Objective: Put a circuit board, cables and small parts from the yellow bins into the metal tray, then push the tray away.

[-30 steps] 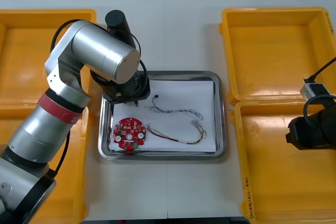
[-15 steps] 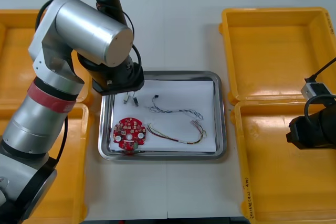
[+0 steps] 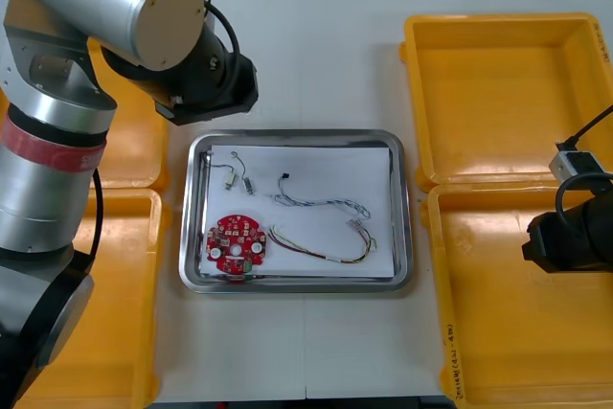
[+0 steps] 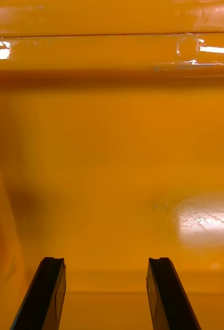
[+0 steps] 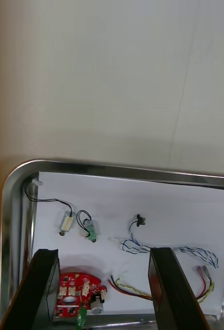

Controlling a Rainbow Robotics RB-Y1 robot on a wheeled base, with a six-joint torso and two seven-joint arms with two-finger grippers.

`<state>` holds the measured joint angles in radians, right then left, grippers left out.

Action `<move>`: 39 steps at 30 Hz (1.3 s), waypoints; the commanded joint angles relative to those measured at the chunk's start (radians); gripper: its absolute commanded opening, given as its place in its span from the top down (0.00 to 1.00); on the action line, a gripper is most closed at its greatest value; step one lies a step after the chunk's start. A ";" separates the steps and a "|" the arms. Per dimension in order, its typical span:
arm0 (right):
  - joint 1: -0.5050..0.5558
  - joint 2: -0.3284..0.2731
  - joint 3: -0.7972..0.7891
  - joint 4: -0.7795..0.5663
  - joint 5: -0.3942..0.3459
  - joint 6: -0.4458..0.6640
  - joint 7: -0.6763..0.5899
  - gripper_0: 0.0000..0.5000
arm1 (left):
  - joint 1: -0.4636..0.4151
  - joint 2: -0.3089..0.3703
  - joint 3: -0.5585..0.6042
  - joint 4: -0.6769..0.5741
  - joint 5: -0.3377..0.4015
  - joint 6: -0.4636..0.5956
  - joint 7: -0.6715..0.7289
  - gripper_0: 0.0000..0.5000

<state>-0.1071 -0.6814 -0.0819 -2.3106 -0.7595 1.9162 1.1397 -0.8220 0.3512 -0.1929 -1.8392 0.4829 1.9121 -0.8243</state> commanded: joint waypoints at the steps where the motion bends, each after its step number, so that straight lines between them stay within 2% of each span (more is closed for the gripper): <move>1: 0.014 -0.010 -0.030 -0.007 -0.009 0.004 -0.015 0.08 | -0.060 0.111 0.038 -0.037 0.063 0.008 -0.070 0.00; 14: 0.014 -0.010 -0.033 -0.007 -0.015 0.004 -0.014 0.09 | -0.059 0.361 0.128 0.021 0.290 0.008 -0.099 0.00; 16: 0.014 -0.010 -0.033 -0.007 -0.015 0.004 -0.015 0.08 | -0.059 0.414 0.133 0.046 0.327 0.008 -0.142 0.00; 21: 0.014 -0.010 -0.035 -0.007 -0.017 0.004 -0.012 0.09 | -0.057 0.500 0.139 0.110 0.376 0.008 -0.222 0.00; 25: 0.014 -0.010 -0.035 -0.007 -0.017 0.004 -0.012 0.09 | -0.029 0.534 0.150 0.136 0.384 0.008 -0.294 0.00; 30: 0.014 -0.010 -0.035 -0.007 -0.021 0.004 -0.012 0.09 | 0.081 0.540 0.262 0.098 0.382 0.008 -0.374 0.00; 39: 0.014 -0.010 -0.036 -0.007 -0.026 0.004 -0.012 0.08 | 0.251 0.542 0.357 -0.002 0.384 0.008 -0.421 0.00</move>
<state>-0.1063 -0.6813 -0.0848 -2.3098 -0.7760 1.9162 1.1397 -0.6310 0.8488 0.1224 -1.7740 0.8590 1.9135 -1.1763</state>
